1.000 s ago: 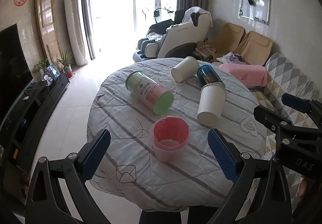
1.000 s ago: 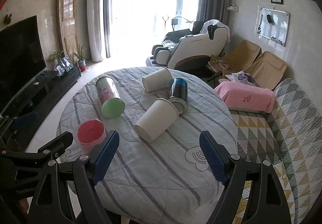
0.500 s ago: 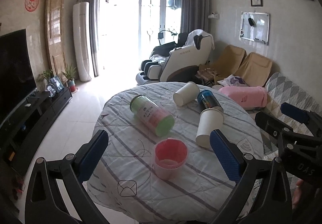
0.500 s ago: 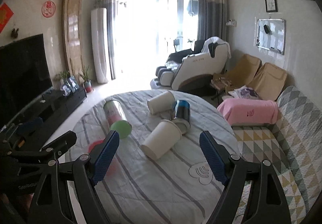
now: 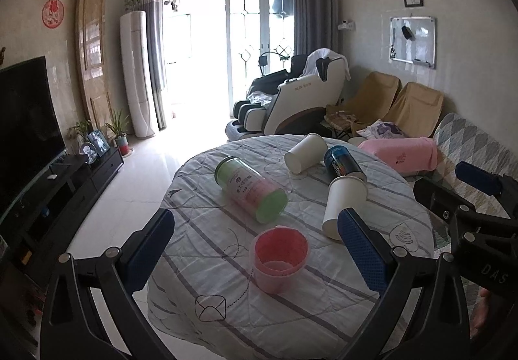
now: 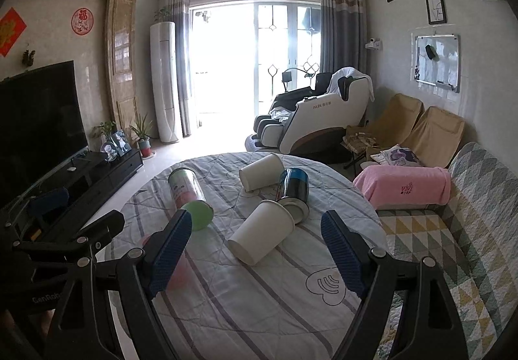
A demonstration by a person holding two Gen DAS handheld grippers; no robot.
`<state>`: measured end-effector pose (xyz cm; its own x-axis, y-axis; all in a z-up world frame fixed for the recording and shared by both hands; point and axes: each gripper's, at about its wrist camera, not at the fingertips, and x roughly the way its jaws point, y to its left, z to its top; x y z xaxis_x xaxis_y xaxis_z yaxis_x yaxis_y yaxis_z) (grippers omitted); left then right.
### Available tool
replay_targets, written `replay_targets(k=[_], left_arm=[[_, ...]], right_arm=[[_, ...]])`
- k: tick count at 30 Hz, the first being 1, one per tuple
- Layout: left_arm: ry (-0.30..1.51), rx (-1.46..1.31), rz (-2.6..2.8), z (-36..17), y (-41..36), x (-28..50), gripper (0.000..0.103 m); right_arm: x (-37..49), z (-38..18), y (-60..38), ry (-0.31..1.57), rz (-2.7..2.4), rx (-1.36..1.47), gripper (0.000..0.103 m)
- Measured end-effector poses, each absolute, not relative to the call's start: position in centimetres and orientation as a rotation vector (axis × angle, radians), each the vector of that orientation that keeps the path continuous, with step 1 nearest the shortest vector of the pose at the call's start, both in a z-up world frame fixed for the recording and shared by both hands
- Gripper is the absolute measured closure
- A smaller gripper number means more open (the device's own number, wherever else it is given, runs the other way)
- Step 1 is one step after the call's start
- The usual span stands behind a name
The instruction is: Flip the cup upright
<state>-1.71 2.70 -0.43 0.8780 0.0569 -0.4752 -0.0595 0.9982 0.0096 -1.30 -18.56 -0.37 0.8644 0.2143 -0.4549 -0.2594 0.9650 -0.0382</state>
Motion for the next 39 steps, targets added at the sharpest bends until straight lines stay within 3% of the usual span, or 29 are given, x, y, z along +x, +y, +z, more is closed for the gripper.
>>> replay_targets(k=[39], left_arm=[[0.466,0.029,0.093,-1.0,2.8,-1.0,0.001]], right_arm=[[0.0,-0.9,-18.5,0.480,0.268,-0.092,0.020]])
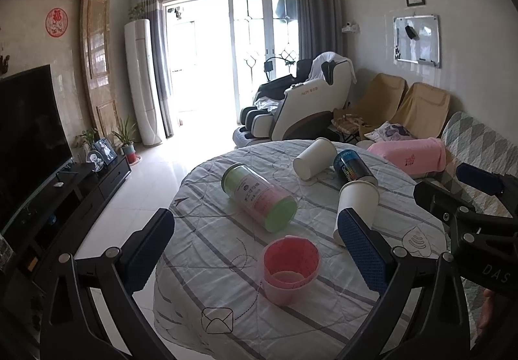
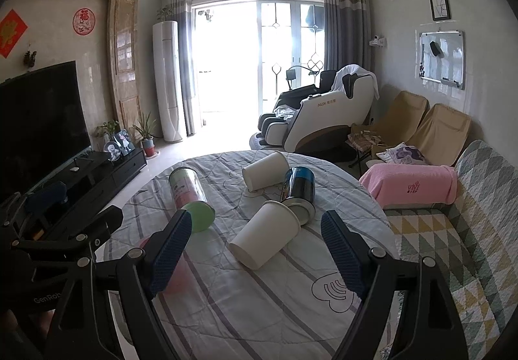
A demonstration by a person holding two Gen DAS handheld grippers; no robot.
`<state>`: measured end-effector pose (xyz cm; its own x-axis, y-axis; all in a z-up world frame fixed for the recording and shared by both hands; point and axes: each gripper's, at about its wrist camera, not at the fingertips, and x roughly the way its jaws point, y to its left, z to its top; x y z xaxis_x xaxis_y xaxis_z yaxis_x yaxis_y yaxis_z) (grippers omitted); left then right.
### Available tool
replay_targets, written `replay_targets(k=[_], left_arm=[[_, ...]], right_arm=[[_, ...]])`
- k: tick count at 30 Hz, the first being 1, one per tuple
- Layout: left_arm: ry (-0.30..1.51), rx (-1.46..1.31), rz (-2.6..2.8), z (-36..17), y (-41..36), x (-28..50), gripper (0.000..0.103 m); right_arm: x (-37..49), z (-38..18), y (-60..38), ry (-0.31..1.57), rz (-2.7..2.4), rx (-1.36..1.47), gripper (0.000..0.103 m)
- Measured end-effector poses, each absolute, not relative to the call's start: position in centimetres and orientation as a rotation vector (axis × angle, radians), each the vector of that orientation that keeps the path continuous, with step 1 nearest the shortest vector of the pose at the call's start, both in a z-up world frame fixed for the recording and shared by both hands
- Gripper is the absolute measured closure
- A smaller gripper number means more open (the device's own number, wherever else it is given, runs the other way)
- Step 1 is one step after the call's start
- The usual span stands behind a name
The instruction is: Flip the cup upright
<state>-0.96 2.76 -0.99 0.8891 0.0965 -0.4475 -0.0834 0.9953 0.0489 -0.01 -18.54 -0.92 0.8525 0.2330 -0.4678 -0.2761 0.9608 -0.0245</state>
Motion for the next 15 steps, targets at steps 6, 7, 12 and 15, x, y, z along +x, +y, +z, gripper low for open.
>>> replay_targets(k=[6,7,12,15], left_arm=[[0.484,0.023,0.088,-1.29,2.74,-0.54,0.001],[0.487,0.024,0.088,-1.32,2.71,-0.50,0.001],[0.495,0.022,0.088,-1.43,2.60,-0.41,0.001],[0.502,0.024,0.088,-1.55,2.51,-0.31,0.001]], right_arm=[[0.16,-1.07,-18.63,0.491,0.268,-0.088,0.020],[0.20,-1.11,-18.62,0.493,0.268,-0.088,0.020],[0.38,-1.19,-18.62,0.498,0.265,-0.089,0.020],[0.48,-1.28,-18.57,0.504,0.265,-0.090,0.020]])
